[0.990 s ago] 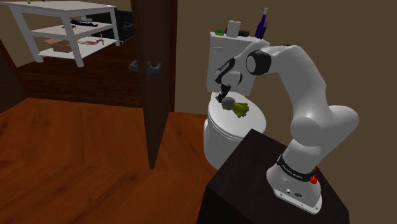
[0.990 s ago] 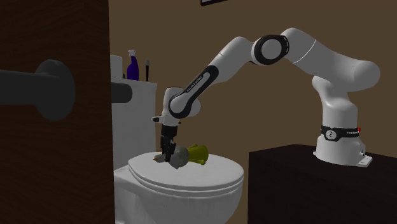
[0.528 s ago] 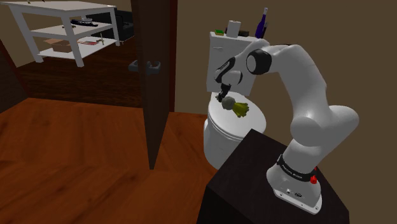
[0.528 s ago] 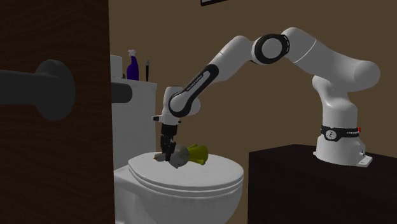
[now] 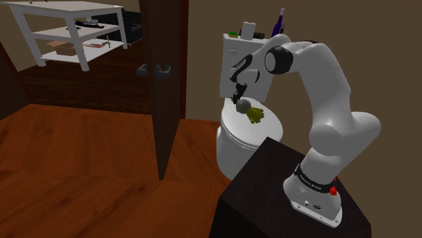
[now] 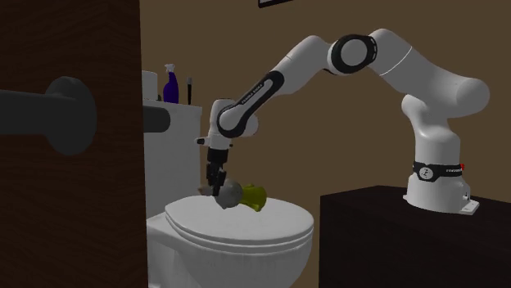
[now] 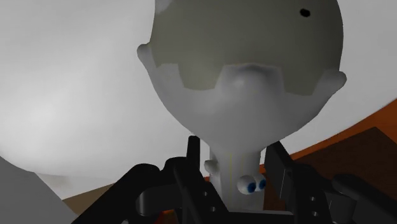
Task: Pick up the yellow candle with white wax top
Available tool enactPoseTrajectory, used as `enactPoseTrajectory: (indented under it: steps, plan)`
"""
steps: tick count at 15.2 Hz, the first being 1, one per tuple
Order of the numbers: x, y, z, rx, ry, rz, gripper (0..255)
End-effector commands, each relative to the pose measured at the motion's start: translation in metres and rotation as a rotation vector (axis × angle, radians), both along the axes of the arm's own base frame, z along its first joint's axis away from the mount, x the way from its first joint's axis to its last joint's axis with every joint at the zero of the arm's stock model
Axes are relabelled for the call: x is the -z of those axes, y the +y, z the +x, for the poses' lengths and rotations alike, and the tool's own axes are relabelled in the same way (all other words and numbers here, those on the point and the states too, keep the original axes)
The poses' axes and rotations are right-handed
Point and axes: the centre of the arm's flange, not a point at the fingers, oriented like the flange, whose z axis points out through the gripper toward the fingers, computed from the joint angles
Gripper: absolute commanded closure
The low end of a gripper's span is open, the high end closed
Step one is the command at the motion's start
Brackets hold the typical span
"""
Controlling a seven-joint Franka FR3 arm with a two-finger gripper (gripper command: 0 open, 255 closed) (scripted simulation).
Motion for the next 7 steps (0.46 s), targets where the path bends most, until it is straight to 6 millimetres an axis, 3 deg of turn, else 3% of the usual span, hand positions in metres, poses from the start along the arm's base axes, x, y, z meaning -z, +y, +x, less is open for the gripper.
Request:
enactPoseTrajectory:
  steps: [1, 5, 7]
  plan:
    - [-0.011, 0.0, 0.0, 0.0, -0.001, -0.001, 255]
    - [-0.032, 0.0, 0.0, 0.0, -0.001, -0.001, 255]
    - [-0.033, 0.0, 0.0, 0.0, -0.001, -0.001, 255]
